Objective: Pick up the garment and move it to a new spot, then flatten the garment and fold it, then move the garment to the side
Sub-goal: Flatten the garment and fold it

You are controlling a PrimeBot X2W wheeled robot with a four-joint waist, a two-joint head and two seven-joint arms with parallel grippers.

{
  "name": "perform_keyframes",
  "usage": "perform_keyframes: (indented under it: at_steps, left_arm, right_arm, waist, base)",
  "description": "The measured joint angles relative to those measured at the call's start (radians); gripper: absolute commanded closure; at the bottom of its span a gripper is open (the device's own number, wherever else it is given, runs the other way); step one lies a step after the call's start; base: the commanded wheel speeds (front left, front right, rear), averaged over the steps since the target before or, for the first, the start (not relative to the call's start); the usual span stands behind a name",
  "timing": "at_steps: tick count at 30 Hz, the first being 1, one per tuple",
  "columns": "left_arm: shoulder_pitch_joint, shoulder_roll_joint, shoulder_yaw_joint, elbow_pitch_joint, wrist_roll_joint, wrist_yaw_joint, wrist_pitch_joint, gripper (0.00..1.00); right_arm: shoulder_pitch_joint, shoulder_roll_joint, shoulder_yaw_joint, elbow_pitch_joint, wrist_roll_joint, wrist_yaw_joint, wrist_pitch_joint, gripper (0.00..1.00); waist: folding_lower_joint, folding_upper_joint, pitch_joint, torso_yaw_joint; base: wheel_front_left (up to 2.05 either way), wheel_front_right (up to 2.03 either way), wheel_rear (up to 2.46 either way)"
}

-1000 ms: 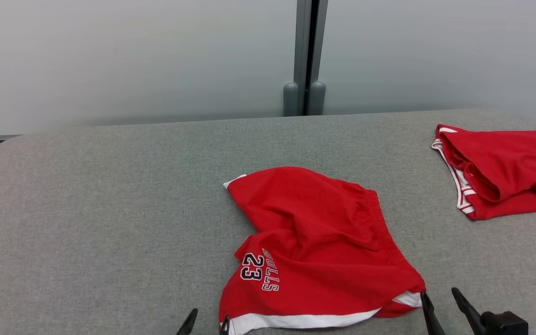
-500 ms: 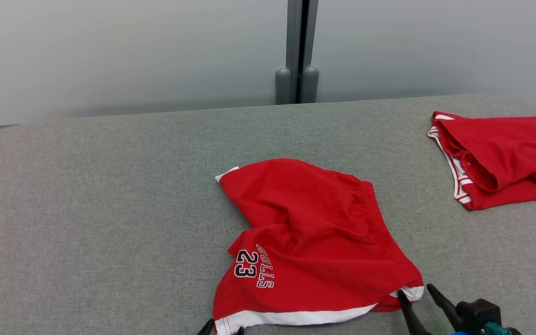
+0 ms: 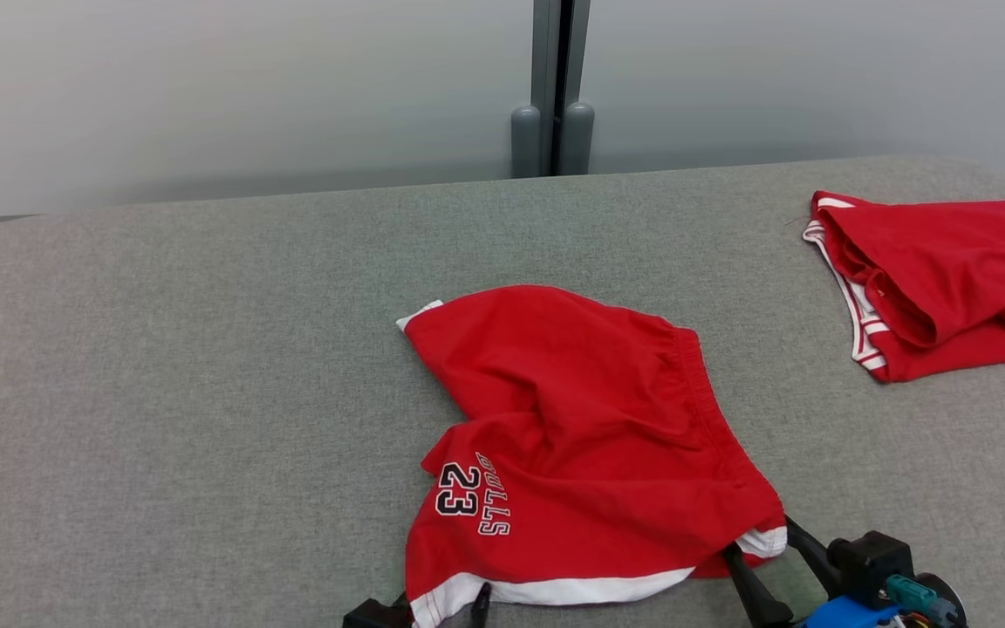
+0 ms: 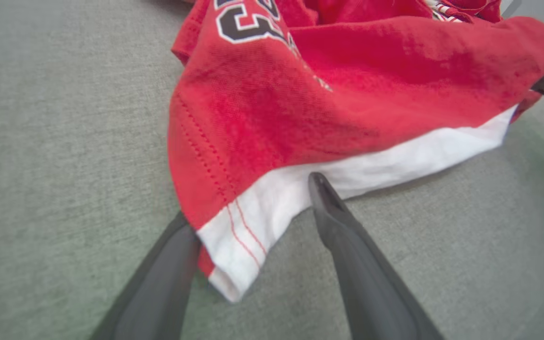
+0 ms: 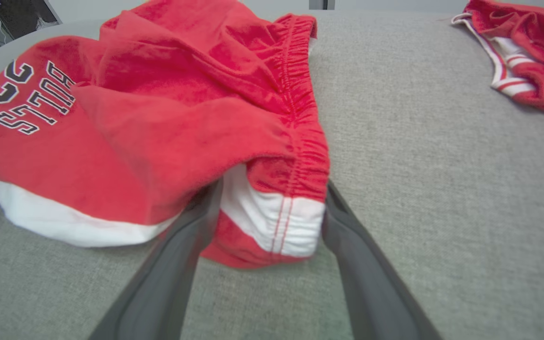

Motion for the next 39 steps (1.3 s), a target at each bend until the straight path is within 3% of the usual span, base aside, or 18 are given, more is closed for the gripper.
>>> perform_keyframes:
  at_steps: [4,5,6,7,15,25,32,39]
  left_arm:
    - [-0.007,-0.002,-0.032,-0.023,-0.015,-0.003,0.000,0.00]
    - [-0.008,-0.002,-0.036,-0.026,-0.017,-0.003,0.000,0.16]
    - [-0.008,-0.001,-0.041,-0.030,-0.021,-0.003,0.000,0.58]
    - [-0.008,-0.001,-0.044,-0.035,-0.026,-0.003,0.000,0.98]
    - [-0.011,0.006,-0.042,-0.070,-0.052,-0.003,0.002,1.00]
    - [-0.098,0.071,0.048,-0.281,-0.117,-0.003,0.002,1.00]
    - [-0.402,0.163,0.031,-0.297,-0.194,-0.003,0.002,1.00]
    - [-0.887,0.225,0.022,-0.203,-0.291,-0.003,0.032,1.00]
  right_arm:
    - [-0.003,-0.013,0.019,-0.014,0.013,0.000,0.000,0.00]
    - [-0.004,-0.016,0.025,-0.017,0.016,0.000,0.000,0.05]
    - [-0.005,-0.016,0.029,-0.019,0.021,0.000,0.000,0.62]
    - [-0.006,-0.018,0.037,-0.023,0.024,0.000,0.000,1.00]
    - [-0.011,-0.035,0.049,-0.095,0.034,0.000,0.000,1.00]
    - [-0.092,-0.055,0.033,-0.267,0.028,0.000,0.000,1.00]
    - [-0.392,-0.076,0.090,-0.253,0.063,0.000,0.000,1.00]
    - [-0.881,-0.079,0.163,-0.092,0.147,0.000,0.000,1.00]
  waist:
    - [-0.0001,0.0000,0.003,0.002]
    - [0.0000,0.0000,0.004,0.003]
    - [-0.0001,0.0000,0.004,0.004]
    - [-0.0001,0.0000,0.003,0.005]
    - [-0.0002,0.0000,-0.001,0.008]
    - [-0.0001,0.0000,0.017,-0.003]
    - [-0.0001,0.0000,0.078,-0.017]
    - [0.0002,0.0003,0.217,-0.038]
  base:
    - [0.00,0.00,0.00]
    - [0.00,0.00,0.00]
    - [0.00,0.00,0.00]
    - [0.00,0.00,0.00]
    - [0.00,0.00,0.00]
    - [0.00,0.00,0.00]
    - [0.00,0.00,0.00]
    - [0.00,0.00,0.00]
